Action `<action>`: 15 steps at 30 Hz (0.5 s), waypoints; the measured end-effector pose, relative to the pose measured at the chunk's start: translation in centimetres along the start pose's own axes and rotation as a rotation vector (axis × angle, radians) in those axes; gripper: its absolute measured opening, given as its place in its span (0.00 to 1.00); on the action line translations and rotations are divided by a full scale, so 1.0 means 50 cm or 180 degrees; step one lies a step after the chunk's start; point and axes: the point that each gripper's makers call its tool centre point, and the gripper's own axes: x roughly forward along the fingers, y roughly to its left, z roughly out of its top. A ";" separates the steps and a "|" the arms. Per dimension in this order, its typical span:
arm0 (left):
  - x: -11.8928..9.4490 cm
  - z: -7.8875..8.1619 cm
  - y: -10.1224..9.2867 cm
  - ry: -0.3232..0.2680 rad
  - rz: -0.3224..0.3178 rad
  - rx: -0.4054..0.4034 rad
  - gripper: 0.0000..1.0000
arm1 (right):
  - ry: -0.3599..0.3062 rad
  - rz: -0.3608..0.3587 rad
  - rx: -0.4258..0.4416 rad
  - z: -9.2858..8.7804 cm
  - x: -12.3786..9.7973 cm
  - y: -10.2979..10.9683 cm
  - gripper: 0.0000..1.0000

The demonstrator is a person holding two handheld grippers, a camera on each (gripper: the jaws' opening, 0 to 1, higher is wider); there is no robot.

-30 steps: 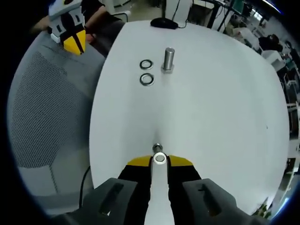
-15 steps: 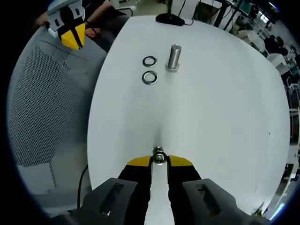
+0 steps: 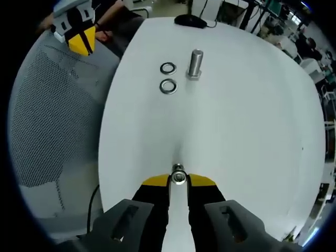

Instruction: Place the washer onto the threaded stud by aligning its center hole with the stud, sliding it down to the base, and recovering from edge contact or off-axis alignment until the washer reaches the visible bottom stop.

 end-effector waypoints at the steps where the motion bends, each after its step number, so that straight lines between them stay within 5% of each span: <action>1: 0.000 0.000 0.000 -0.0001 0.0001 0.0000 0.00 | -0.0012 0.0008 0.0014 0.000 0.000 0.001 0.13; 15: 0.000 -0.001 0.003 -0.0003 0.0010 -0.0010 0.00 | 0.0046 0.0051 -0.0034 -0.003 0.026 0.005 0.13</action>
